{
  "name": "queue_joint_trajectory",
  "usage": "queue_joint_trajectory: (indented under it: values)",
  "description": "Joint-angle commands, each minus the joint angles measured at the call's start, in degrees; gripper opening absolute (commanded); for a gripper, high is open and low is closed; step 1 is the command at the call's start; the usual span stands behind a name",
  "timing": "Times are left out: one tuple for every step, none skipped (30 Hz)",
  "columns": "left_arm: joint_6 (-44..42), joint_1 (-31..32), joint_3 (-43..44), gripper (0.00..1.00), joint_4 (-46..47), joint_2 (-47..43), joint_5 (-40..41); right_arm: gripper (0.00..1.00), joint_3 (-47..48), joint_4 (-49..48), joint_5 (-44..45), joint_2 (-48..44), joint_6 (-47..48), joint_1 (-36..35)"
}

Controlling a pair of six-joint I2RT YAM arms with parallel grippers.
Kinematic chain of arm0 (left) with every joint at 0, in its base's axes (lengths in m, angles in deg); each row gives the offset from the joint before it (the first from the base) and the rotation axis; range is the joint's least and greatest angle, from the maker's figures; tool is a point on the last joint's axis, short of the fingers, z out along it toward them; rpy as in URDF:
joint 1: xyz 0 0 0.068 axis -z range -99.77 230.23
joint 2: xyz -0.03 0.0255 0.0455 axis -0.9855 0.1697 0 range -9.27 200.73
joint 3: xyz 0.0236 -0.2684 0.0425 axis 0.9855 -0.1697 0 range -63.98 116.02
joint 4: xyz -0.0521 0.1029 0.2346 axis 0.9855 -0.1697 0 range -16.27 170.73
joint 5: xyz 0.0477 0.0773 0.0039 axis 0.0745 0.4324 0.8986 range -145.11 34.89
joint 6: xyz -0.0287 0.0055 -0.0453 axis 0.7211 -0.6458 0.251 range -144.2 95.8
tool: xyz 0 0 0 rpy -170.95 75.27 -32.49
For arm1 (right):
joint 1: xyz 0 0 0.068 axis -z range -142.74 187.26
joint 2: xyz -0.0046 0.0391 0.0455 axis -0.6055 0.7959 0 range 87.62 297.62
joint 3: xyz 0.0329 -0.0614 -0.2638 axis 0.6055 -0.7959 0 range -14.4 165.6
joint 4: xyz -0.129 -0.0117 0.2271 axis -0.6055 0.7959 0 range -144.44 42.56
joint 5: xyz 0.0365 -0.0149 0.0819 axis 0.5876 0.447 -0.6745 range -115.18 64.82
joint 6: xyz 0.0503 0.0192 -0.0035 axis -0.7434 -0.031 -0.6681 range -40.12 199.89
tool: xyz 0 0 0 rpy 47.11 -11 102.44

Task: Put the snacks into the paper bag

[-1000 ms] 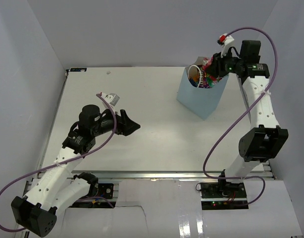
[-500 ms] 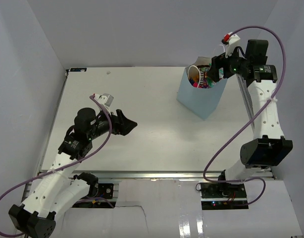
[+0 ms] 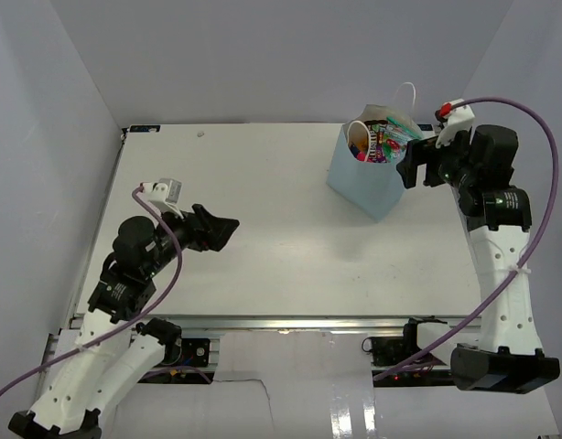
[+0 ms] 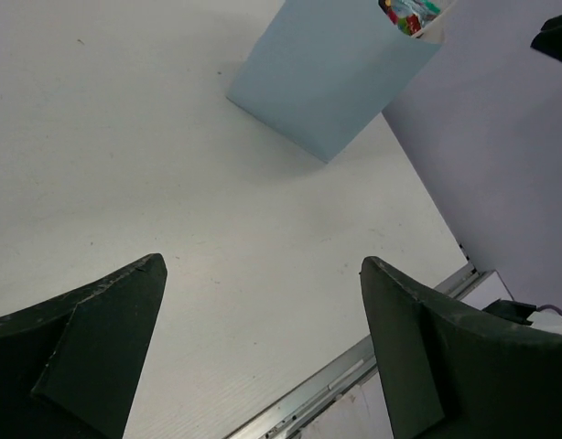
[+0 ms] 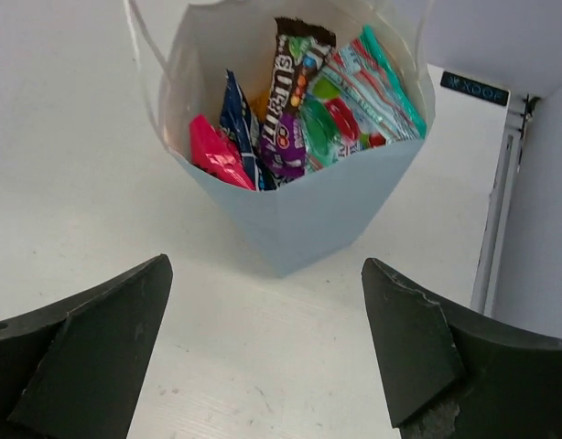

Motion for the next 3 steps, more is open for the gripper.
queue_joint_trajectory:
  values:
    - [-0.47, -0.26, 1.95, 0.98, -1.14, -0.73, 3.06, 0.90, -1.92, 0.30, 5.26, -0.38, -2.46, -0.01]
    - [-0.91, -0.26, 2.03, 0.98, -1.23, -0.81, 3.07, 0.90, -2.53, -0.31, 4.65, -0.90, -2.37, -0.01]
    - [-1.26, -0.26, 2.03, 0.98, -1.14, -0.73, 3.07, 0.90, -3.06, -1.19, 4.47, -2.04, -2.20, -0.01]
